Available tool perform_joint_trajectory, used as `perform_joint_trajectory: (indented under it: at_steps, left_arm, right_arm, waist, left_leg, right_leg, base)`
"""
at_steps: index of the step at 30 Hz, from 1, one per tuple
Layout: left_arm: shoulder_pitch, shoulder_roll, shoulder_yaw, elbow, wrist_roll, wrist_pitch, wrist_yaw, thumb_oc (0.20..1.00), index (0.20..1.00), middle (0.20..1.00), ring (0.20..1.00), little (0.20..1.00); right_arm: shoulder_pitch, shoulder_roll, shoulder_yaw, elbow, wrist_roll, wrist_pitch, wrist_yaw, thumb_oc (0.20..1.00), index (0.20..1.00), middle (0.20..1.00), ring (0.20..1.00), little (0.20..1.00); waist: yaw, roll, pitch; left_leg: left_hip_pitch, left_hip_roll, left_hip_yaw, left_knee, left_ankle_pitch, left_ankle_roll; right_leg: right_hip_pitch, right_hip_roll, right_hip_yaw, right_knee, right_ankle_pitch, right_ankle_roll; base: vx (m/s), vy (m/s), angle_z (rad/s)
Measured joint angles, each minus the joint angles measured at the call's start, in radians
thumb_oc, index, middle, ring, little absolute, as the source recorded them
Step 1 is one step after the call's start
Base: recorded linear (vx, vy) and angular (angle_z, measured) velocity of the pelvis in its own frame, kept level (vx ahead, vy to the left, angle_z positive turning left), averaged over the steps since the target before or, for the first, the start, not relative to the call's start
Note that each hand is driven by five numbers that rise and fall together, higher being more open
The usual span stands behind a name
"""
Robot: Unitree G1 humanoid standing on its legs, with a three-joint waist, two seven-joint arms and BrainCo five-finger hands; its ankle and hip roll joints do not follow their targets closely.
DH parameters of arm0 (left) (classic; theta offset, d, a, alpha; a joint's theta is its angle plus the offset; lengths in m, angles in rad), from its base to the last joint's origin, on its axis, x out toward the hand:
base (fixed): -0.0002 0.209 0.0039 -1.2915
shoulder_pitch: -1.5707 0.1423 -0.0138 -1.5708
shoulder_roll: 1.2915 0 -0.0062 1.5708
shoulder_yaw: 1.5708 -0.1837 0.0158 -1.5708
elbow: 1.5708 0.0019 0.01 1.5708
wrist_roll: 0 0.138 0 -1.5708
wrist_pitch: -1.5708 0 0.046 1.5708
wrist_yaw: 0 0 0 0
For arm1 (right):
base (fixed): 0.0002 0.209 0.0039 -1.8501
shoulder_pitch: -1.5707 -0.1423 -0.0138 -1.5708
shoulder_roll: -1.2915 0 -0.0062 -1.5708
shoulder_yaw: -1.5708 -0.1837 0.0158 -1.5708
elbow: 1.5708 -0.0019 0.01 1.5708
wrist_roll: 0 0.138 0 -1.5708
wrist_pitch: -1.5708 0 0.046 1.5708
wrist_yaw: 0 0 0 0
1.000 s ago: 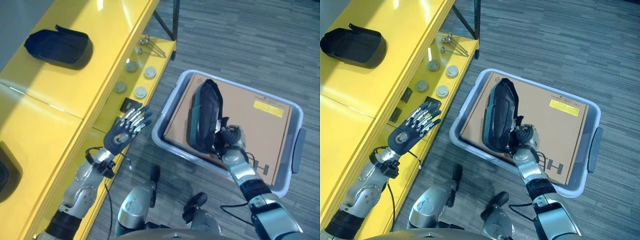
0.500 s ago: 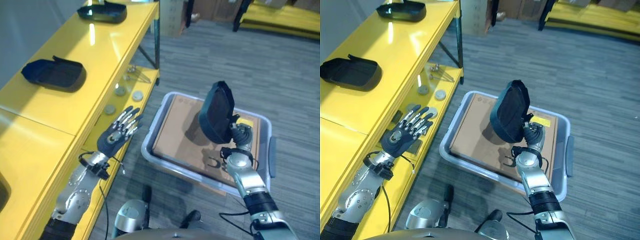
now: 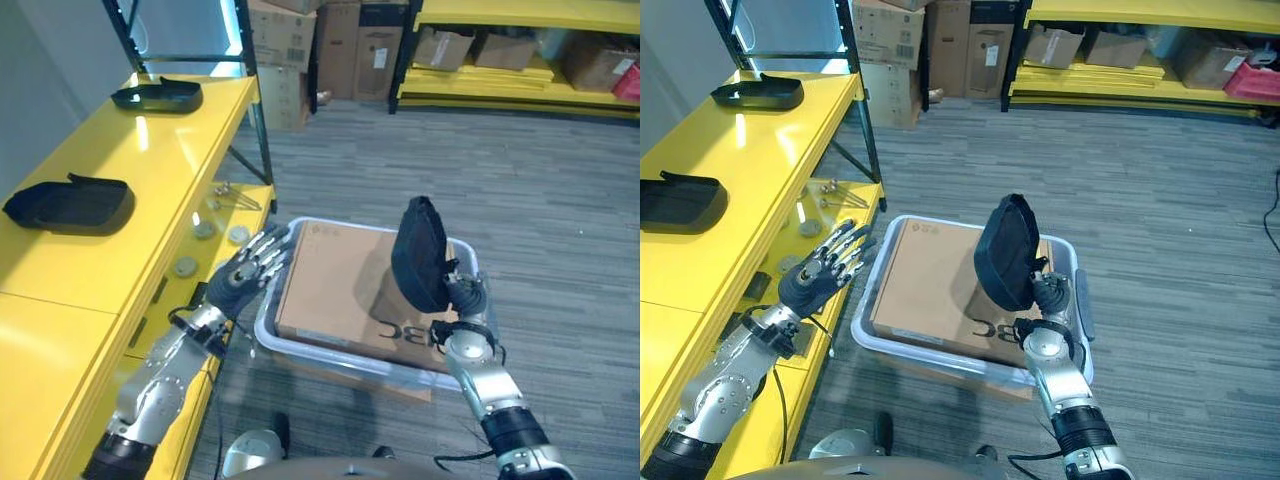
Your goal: Move parts from the plastic box to the shelf.
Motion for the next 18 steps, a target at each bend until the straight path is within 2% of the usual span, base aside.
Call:
perform_joint_trajectory:
  at_steps: [2, 3, 6, 8, 11, 14, 16, 18]
  left_arm:
    - [-0.014, 0.000, -0.005, 0.005, 0.019, 0.016, 0.025, 1.000, 1.000, 1.000, 1.000, 1.000]
    - [-0.061, 0.000, -0.002, 0.023, 0.024, 0.043, 0.060, 1.000, 1.000, 1.000, 1.000, 1.000]
    - [-0.086, -0.012, 0.001, 0.045, 0.023, 0.065, 0.090, 1.000, 1.000, 1.000, 1.000, 1.000]
    - [-0.060, -0.058, -0.005, 0.065, 0.024, 0.081, 0.102, 1.000, 1.000, 1.000, 1.000, 1.000]
    - [-0.032, -0.065, -0.017, 0.094, 0.026, 0.089, 0.100, 1.000, 1.000, 1.000, 1.000, 1.000]
    - [-0.034, -0.066, -0.046, 0.121, 0.025, 0.085, 0.089, 1.000, 1.000, 1.000, 1.000, 1.000]
    - [-0.034, -0.066, -0.064, 0.130, 0.025, 0.080, 0.079, 1.000, 1.000, 1.000, 1.000, 1.000]
    - [-0.033, -0.064, -0.063, 0.131, 0.024, 0.060, 0.073, 1.000, 1.000, 1.000, 1.000, 1.000]
  right_arm:
    - [-0.006, -0.024, 0.034, -0.049, -0.002, 0.001, 0.024, 0.200, 0.200, 0.200, 0.200, 0.200]
    - [-0.043, -0.057, 0.083, -0.078, -0.013, 0.003, 0.075, 0.200, 0.200, 0.200, 0.200, 0.200]
    - [-0.071, -0.061, 0.118, -0.058, -0.080, 0.028, 0.143, 0.200, 0.200, 0.200, 0.200, 0.200]
    - [-0.076, -0.043, 0.181, 0.091, -0.167, 0.086, 0.195, 0.200, 0.200, 0.200, 0.200, 0.200]
    - [-0.063, -0.043, 0.201, 0.205, -0.218, 0.126, 0.219, 0.200, 0.200, 0.200, 0.200, 0.200]
    - [-0.082, -0.064, 0.216, 0.325, -0.267, 0.132, 0.222, 0.200, 0.200, 0.200, 0.200, 0.200]
    - [-0.106, -0.098, 0.215, 0.366, -0.276, 0.134, 0.222, 0.200, 0.200, 0.200, 0.200, 0.200]
    - [-0.169, -0.144, 0.212, 0.365, -0.281, 0.131, 0.216, 0.200, 0.200, 0.200, 0.200, 0.200]
  waist:
    - [0.002, 0.006, -0.007]
    - [0.003, 0.006, -0.013]
    - [0.015, 0.002, -0.043]
    - [0.033, -0.007, -0.055]
    - [0.049, -0.003, -0.051]
    - [0.081, 0.013, -0.029]
    - [0.096, 0.035, 0.011]
    - [0.105, 0.052, 0.084]
  left_leg:
    - [0.000, -0.001, 0.003, -0.001, 0.000, 0.000]
    - [0.009, -0.002, 0.004, -0.001, -0.003, -0.004]
    - [0.017, -0.005, 0.008, -0.016, -0.013, -0.008]
    - [0.016, -0.010, 0.001, -0.014, -0.011, -0.005]
    - [-0.005, -0.020, -0.020, -0.010, -0.001, 0.007]
    - [-0.053, -0.029, -0.046, 0.010, 0.006, 0.015]
    - [-0.087, -0.036, -0.065, 0.025, 0.014, 0.023]
    - [-0.127, -0.037, -0.081, 0.053, 0.017, 0.026]
  right_leg:
    - [0.001, 0.000, 0.002, -0.009, 0.006, 0.000]
    - [0.011, 0.000, 0.002, -0.014, 0.009, 0.000]
    - [0.014, -0.003, 0.006, -0.013, 0.002, 0.007]
    - [0.012, -0.007, 0.001, -0.004, -0.004, 0.011]
    - [0.007, -0.015, -0.023, -0.004, -0.005, 0.012]
    - [-0.026, -0.027, -0.045, 0.015, -0.007, 0.015]
    - [-0.055, -0.035, -0.060, 0.028, -0.006, 0.015]
    - [-0.083, -0.046, -0.073, 0.054, -0.008, 0.015]
  base:
    - [0.06, 0.005, -0.03]
    - [0.12, 0.025, -0.04]
    - [0.15, 0.042, -0.03]
    - [0.05, 0.074, 0.08]
    - [-0.04, 0.082, 0.21]
    - [-0.10, 0.092, 0.28]
    - [-0.11, 0.060, 0.33]
    - [-0.14, 0.052, 0.21]
